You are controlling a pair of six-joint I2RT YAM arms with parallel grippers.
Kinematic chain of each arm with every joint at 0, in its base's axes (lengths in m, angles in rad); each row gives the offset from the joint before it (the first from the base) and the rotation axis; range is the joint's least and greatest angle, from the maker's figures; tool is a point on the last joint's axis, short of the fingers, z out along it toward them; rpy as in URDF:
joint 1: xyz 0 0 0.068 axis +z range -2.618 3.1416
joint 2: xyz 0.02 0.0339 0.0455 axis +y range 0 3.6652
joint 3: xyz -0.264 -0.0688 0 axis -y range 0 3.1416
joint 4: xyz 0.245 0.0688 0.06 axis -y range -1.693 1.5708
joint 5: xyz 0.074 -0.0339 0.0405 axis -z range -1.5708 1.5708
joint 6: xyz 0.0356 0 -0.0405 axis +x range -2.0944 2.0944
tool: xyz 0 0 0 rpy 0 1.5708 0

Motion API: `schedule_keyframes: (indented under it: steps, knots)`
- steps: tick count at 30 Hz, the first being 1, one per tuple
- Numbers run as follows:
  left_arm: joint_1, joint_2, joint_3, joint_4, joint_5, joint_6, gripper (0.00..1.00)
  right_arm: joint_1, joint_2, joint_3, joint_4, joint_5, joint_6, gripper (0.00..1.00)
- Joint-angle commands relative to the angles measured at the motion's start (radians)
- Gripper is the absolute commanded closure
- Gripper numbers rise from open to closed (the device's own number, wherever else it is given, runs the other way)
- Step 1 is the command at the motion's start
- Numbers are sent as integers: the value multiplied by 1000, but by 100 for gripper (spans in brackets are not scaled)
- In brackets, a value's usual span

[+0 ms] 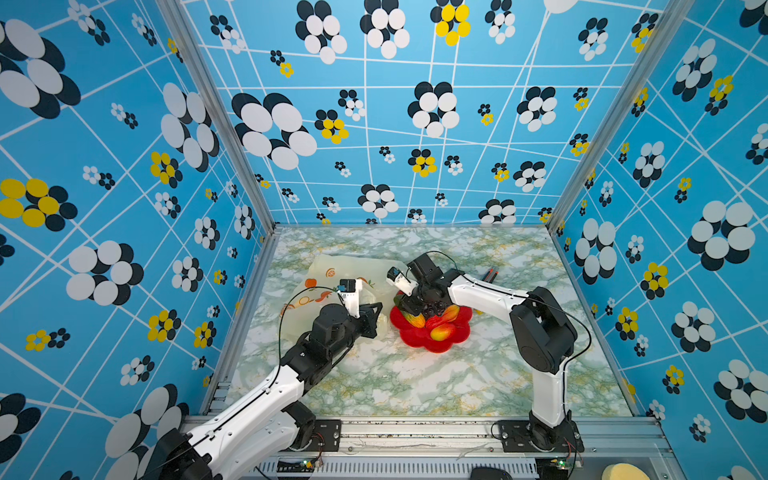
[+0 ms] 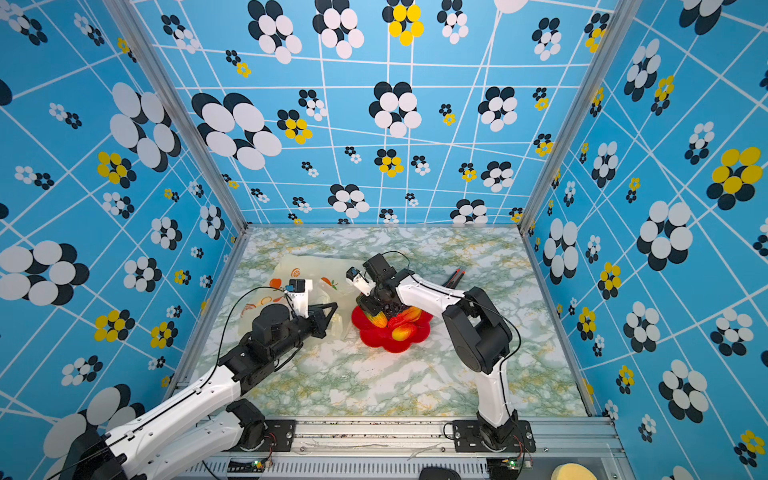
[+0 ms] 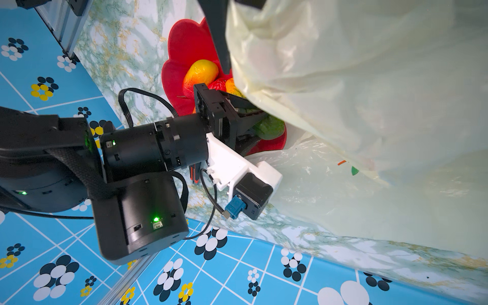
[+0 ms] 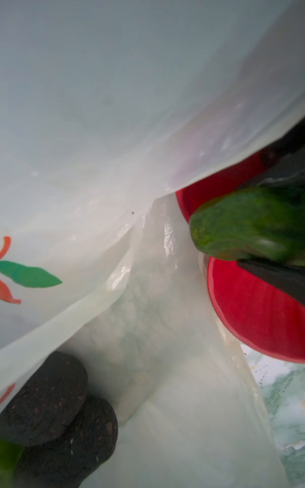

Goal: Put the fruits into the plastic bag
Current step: 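Close the right gripper on the green-yellow fruit and lift it, then carry the green-yellow fruit with the right gripper into the bag mouth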

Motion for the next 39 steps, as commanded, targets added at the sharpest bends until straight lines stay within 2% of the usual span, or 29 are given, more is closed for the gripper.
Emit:
schedule_keyframes:
  steps: [1,7,13,20,26,28,39]
  knots:
    - [-4,-13,-9,6,-14,-9,100,2,-85,-72,101,-38,74,71]
    - [-5,-13,-13,15,-10,-13,100,-5,-205,-180,309,-124,200,76]
    - [-7,-29,-31,23,-7,-22,100,-32,-314,-287,524,-149,359,78]
    - [-6,-63,-45,29,-9,-22,100,-65,-394,-437,897,-91,691,81]
    - [-7,-76,-48,34,4,-34,100,-65,-322,-507,1237,-41,1038,84]
    - [-7,-82,-48,35,4,-37,100,-60,-278,-512,1331,-36,1120,86]
    - [-9,-101,-39,55,0,-51,100,45,-112,-463,1391,-51,1197,87]
